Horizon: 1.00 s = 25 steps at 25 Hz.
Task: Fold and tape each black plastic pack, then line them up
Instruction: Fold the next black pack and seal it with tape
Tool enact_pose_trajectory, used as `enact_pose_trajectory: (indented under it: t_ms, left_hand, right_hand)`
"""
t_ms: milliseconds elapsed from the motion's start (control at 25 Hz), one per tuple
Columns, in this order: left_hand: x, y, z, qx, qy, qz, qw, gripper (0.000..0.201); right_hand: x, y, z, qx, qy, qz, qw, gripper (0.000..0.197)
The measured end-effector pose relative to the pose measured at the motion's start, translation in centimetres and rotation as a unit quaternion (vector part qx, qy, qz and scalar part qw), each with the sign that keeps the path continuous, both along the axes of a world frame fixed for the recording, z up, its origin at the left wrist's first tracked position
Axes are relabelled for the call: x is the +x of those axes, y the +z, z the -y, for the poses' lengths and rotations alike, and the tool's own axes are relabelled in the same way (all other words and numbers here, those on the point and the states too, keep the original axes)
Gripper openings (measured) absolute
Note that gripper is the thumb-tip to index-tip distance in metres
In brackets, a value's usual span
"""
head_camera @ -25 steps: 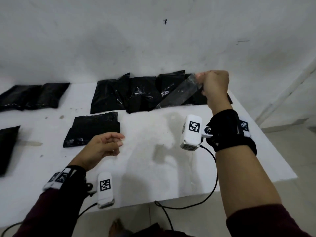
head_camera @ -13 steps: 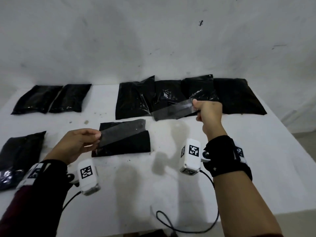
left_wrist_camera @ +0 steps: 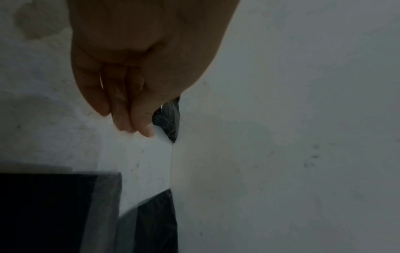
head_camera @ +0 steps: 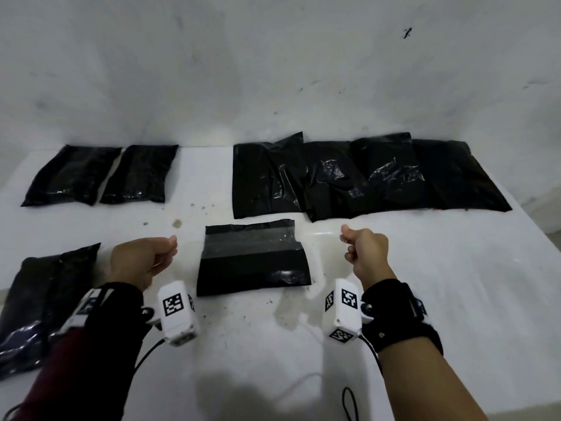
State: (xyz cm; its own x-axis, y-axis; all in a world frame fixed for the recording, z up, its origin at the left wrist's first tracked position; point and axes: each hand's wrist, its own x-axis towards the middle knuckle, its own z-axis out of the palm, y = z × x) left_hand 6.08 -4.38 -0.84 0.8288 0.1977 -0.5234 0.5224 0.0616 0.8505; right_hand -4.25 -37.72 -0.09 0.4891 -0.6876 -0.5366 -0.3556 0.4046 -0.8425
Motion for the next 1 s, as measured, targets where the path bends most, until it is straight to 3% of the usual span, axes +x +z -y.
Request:
enact_pose_trajectory:
  t_ms: [240,360,480,600,800,920,1000]
  left_hand:
    - [0.9,-1.7,0.3,0.034,0.02,0.002,0.999,0.012]
    - [0.9,-2.7,0.6,0.108,0.02,0.024,0.994,0.013]
    - [0.6,-3.9,0.6,0.252,-0.006,0.051,0.966,0.024]
    - [0.2,-3.6,1.2,0.373,-0.05,0.082,0.923,0.028]
    - [0.1,-3.2,0.5,0.356,-0.068,0.068,0.929,0.032]
    - [-0.1,-2.1,-1.1,0.419,-0.081,0.033,0.904,0.036]
    - [-0.4,-0.9,-1.1,0.452,-0.06,0.062,0.888,0.034]
  right_hand:
    - [0.4,-2.8,-0.7,0.005,-0.024,-0.038,0.999,0.018]
    - [0.9,-3.7,-1.1,-0.014,-0.042,-0.057,0.997,0.017]
    - [1.0,-4.2,-1.5,-0.078,-0.053,-0.072,0.993,0.023]
    - [0.9,-4.5,-2.0,-0.146,-0.033,-0.075,0.986,0.016]
    - [0.4,-4.7,-2.3,-0.185,-0.011,-0.057,0.981,0.011]
    - [0.1,-4.6,-2.2,-0.17,-0.019,-0.04,0.984,0.011]
    - [-0.1,-4.6,-2.1,-0.16,-0.023,-0.028,0.986,0.012]
